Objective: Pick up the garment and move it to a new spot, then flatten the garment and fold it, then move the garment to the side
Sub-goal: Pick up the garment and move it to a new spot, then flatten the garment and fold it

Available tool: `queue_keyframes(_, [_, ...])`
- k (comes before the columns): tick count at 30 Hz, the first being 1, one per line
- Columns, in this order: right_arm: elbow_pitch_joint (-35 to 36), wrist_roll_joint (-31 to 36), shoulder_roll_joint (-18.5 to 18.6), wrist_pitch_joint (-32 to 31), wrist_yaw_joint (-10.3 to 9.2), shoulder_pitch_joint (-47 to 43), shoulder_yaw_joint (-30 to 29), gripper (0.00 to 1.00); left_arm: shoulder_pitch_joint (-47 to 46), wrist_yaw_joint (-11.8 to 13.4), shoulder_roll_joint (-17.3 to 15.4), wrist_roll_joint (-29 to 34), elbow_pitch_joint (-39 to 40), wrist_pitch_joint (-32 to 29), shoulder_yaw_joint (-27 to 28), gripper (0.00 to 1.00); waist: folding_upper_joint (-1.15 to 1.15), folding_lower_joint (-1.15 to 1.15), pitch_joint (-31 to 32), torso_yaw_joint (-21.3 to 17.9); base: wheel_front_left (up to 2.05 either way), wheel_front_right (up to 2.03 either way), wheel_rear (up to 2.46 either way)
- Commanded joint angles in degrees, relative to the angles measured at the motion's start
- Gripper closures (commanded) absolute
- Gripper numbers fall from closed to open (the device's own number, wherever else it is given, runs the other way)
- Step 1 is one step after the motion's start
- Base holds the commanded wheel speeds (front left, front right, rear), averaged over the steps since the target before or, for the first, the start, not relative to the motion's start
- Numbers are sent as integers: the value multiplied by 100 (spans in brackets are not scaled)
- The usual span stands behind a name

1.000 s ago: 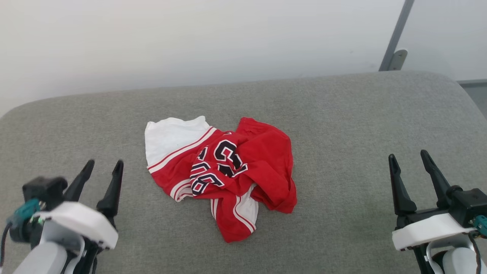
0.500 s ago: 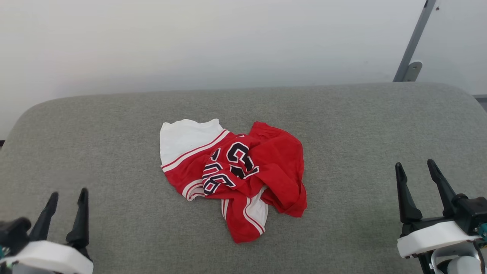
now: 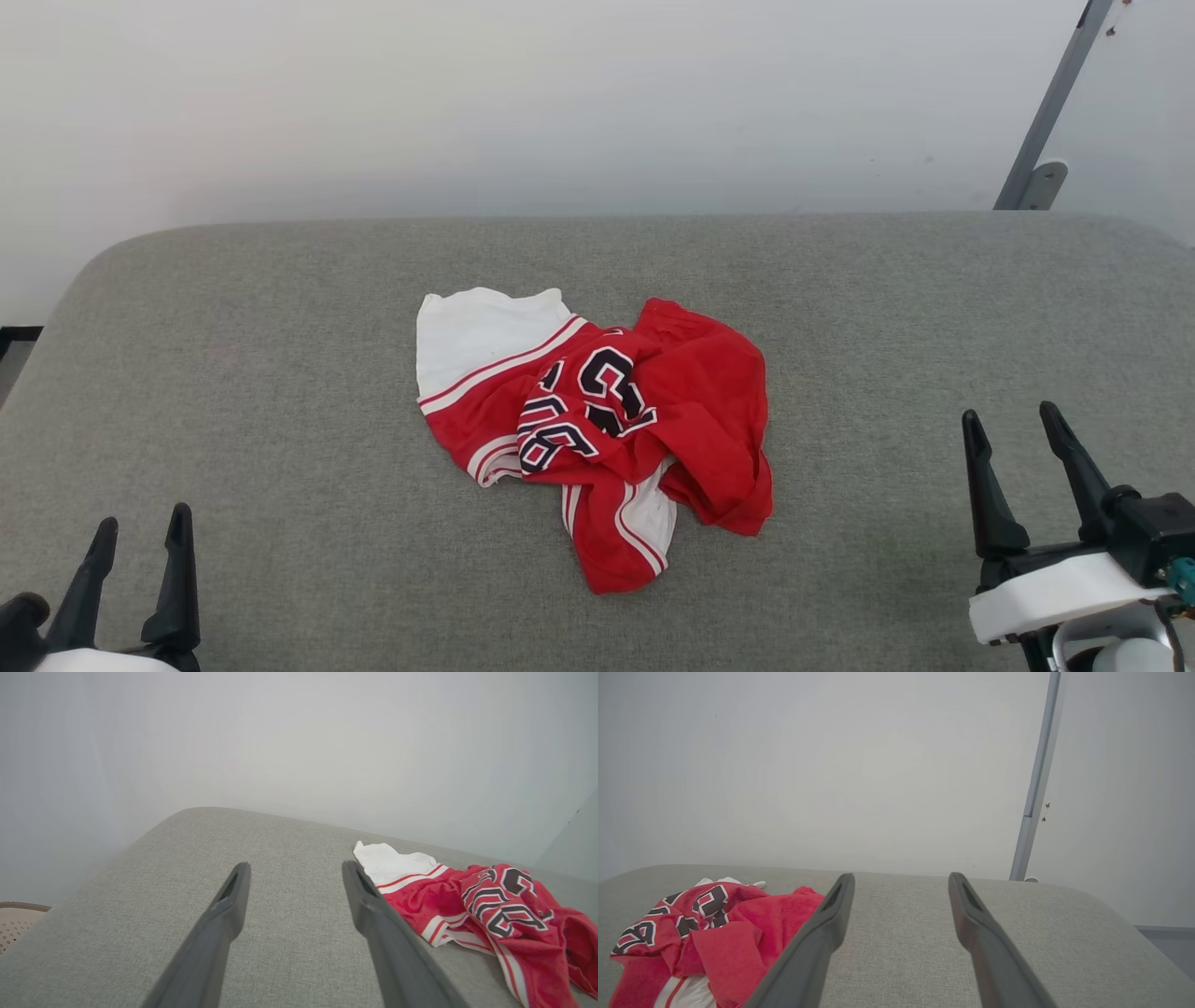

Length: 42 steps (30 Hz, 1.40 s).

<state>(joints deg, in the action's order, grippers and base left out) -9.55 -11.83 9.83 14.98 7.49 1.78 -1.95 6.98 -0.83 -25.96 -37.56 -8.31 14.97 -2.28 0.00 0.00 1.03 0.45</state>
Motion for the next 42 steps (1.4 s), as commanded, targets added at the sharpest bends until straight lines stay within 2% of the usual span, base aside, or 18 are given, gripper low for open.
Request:
queue_keyframes(1, [14, -36, -14, 30, 0, -19, 16, 0, 36, -36, 18, 94, -2, 28, 44, 0, 0, 0, -2, 9, 0, 0, 0])
queue_keyframes(9, [2, -67, -38, 30, 0, -54, 88, 0, 68, -165, 120, 172, -30, 29, 99, 0, 0, 0, 0, 33, 0, 0, 0])
queue_keyframes(21, [-64, -119, -23, 30, 0, -27, 304, 0, -361, -293, -61, 215, 39, -379, -206, 0, 0, 0, -56, 6, 0, 0, 0])
queue_keyframes(30, [-30, -95, 1, 30, 0, 176, 526, 0, -1543, -539, -442, 187, -214, -1368, -748, 0, 0, 0, -314, -266, 0, 0, 0])
queue_keyframes(42, [113, -83, -101, 30, 0, 579, 690, 0, -3549, -664, -874, -299, -1472, -3051, -1629, 0, 0, 0, -1082, -961, 0, 0, 0])
